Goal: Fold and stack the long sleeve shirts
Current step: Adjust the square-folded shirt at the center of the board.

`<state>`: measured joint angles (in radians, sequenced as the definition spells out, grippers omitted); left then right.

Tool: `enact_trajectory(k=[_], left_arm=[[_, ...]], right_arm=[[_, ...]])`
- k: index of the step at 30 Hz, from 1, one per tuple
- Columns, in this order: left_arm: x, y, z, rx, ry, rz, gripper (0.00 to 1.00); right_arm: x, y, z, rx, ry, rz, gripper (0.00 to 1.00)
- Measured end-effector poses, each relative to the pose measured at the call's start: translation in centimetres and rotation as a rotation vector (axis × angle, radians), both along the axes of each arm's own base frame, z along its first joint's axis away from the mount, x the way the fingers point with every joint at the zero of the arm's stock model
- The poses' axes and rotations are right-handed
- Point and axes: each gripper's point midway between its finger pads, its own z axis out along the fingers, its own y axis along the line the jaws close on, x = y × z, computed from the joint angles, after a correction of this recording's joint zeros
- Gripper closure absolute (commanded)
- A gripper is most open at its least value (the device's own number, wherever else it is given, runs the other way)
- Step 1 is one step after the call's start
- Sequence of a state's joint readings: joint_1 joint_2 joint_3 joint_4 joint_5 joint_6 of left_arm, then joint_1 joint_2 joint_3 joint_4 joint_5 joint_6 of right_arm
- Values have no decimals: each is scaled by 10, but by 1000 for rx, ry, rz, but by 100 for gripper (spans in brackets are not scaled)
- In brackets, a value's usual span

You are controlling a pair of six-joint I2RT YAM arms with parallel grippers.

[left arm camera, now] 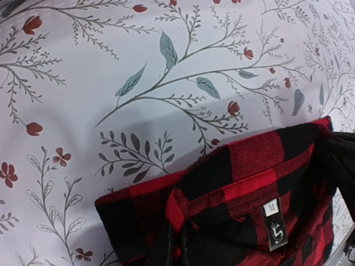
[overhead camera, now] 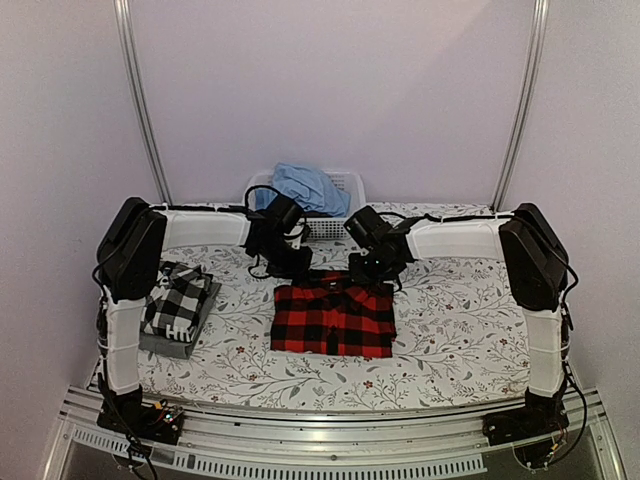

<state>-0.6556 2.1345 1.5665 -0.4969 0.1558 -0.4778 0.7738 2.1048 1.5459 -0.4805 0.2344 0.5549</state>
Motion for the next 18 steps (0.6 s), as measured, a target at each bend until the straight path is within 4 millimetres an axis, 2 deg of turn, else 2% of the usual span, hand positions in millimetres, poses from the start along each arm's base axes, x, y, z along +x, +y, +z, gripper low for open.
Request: enact_trajectory(k=[6, 13, 18], left_arm=[[-3, -7, 12, -1, -30, -12, 100], [-2, -16, 49, -45, -100, -19, 100], [2, -21, 58, -66, -128, -21, 100]], right_arm=[[-7, -7, 4, -41, 1, -22, 100], [-13, -16, 42, -57, -55, -57, 100], [-10, -20, 63, -63, -94, -84, 95]])
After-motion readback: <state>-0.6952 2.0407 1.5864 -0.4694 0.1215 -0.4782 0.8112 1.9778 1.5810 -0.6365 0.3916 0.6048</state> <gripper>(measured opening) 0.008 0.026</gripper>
